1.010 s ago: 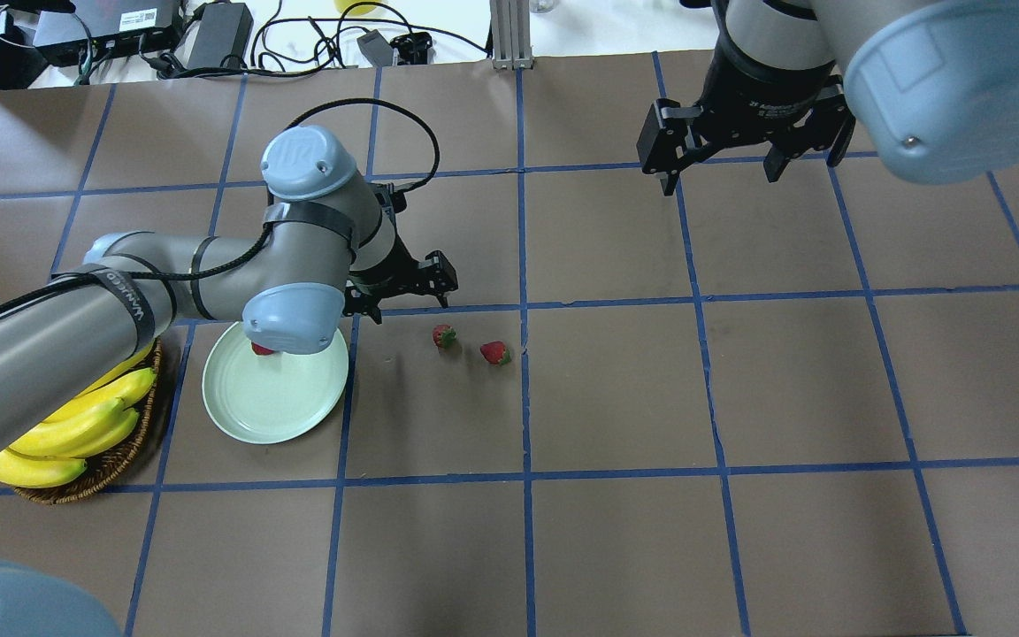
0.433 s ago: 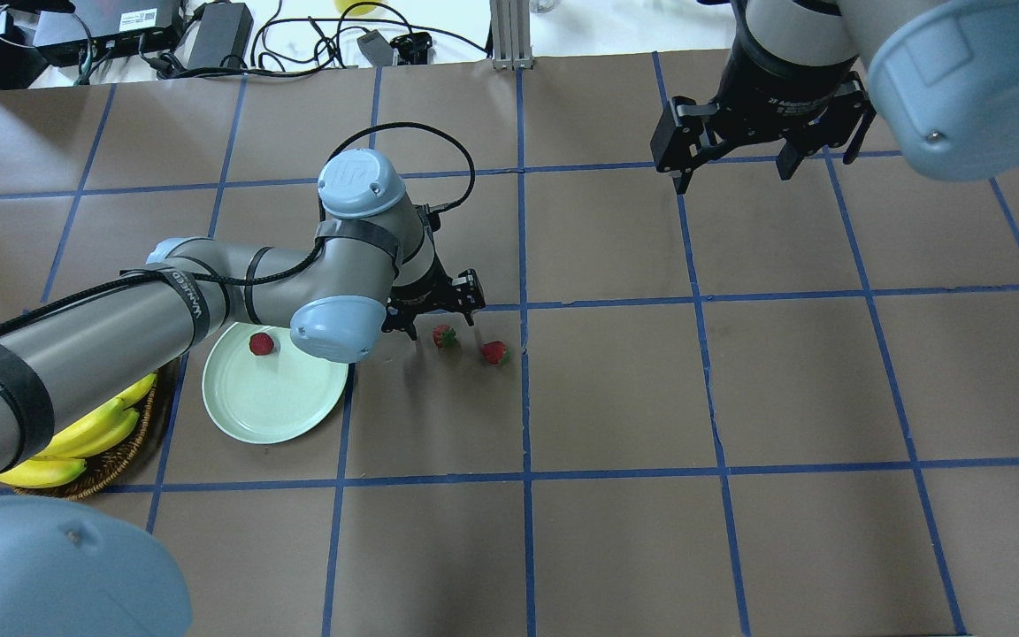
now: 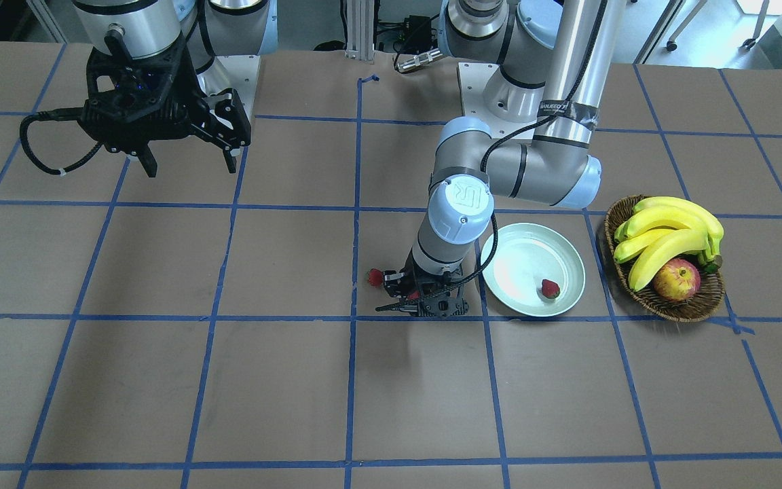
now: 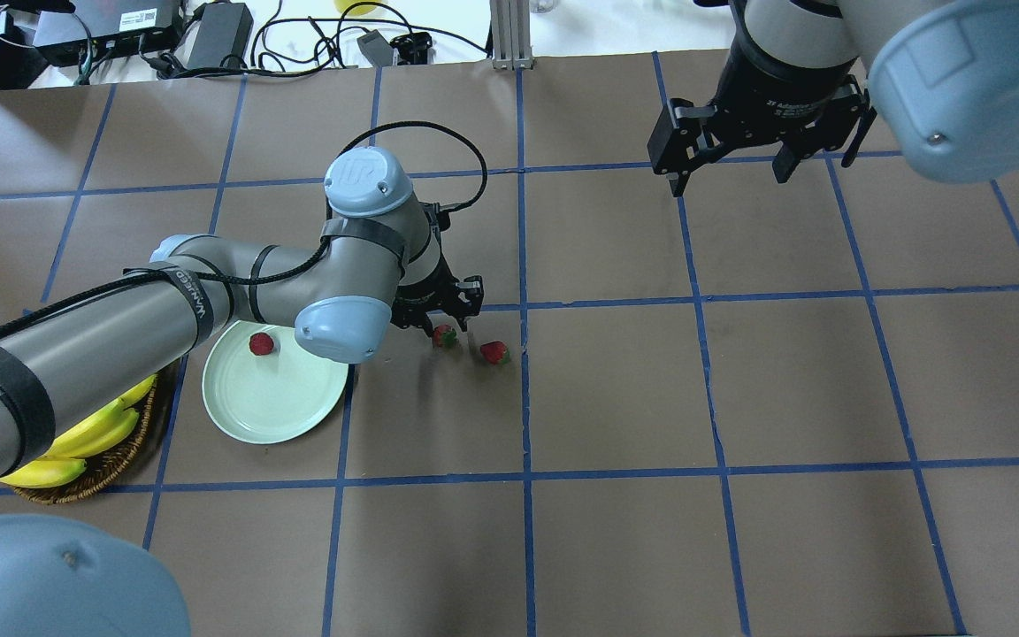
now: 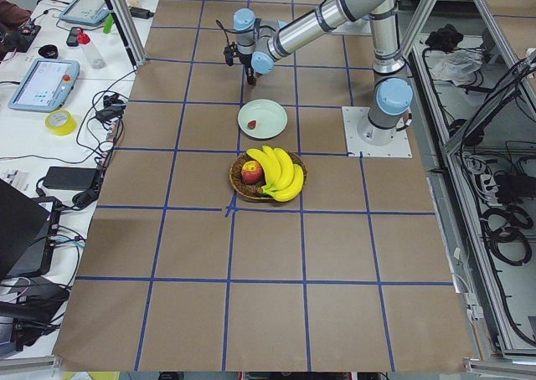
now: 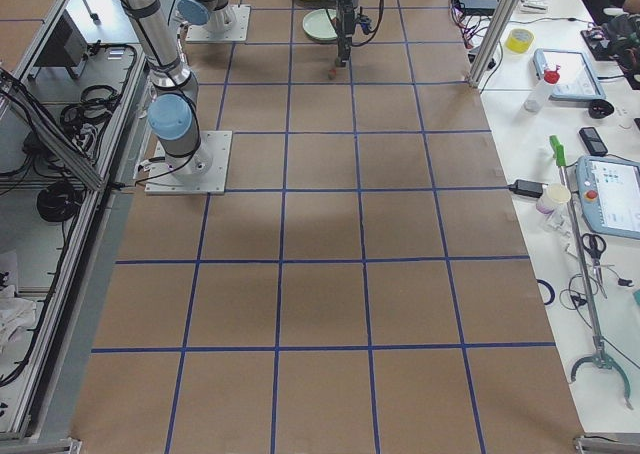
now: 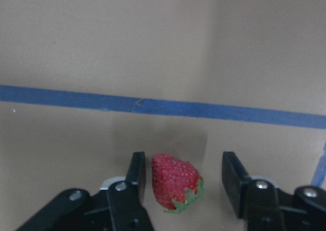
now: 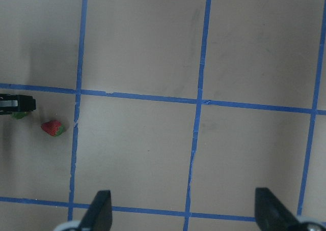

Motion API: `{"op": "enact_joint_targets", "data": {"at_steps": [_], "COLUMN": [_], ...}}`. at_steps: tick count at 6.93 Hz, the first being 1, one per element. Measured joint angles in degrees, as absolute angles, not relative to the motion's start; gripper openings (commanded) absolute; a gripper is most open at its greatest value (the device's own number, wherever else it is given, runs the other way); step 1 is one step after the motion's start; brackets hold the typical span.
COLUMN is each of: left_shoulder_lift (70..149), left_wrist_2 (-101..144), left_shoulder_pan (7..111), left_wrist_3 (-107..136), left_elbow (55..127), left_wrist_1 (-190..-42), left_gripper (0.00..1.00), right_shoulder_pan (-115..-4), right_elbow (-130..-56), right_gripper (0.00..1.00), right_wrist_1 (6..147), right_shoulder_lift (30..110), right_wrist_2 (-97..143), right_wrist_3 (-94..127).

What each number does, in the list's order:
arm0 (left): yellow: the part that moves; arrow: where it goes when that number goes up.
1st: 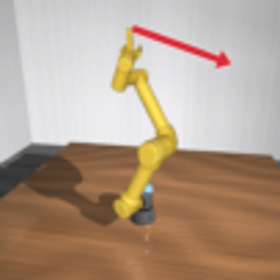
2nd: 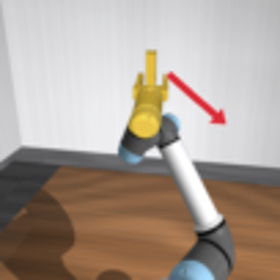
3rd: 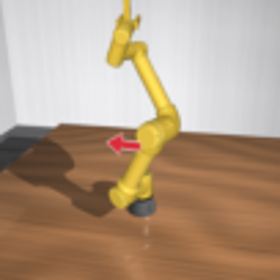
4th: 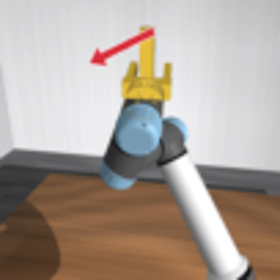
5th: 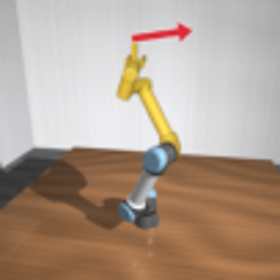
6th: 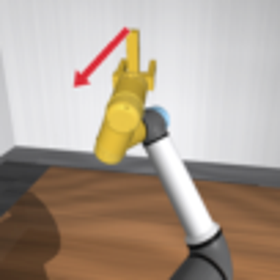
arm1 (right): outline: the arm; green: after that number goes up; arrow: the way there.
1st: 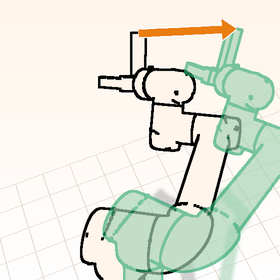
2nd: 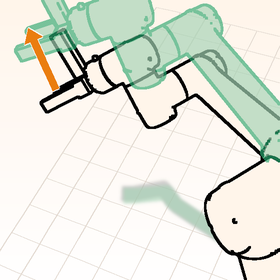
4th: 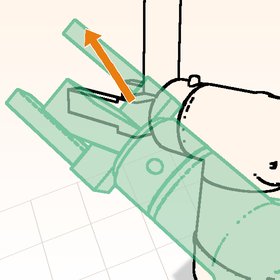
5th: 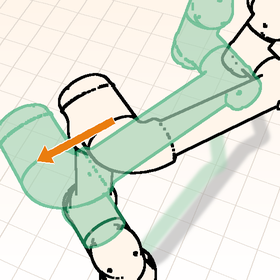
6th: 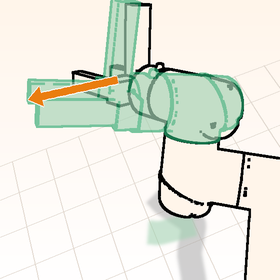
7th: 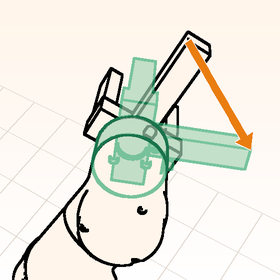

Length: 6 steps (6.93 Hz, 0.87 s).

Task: Collect all strawberries into plate
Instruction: 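Carry the strawberry into the plate with the left gripper and release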

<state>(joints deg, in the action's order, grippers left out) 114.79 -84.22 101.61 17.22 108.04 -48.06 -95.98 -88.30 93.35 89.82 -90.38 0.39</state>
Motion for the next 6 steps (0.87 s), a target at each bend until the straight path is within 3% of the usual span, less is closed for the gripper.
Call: {"op": "enact_joint_targets", "data": {"at_steps": [3,6], "left_shoulder_lift": [113.6,107.5], "left_wrist_2": [-84.8,-94.2], "left_shoulder_pan": [101.4,94.2], "left_wrist_3": [15.5,-2.4], "left_elbow": [107.5,102.3], "left_wrist_1": [-49.5,-65.5], "left_gripper": [0.0,0.0], "right_shoulder_pan": [-96.0,-96.0], "right_elbow": [-88.3,-88.3], "right_gripper": [1.0,1.0], "right_wrist_1": [93.3,93.4], "right_shoulder_lift": [89.8,89.8], "right_wrist_2": [-90.4,-90.3], "right_wrist_3": [0.4,0.4]}}
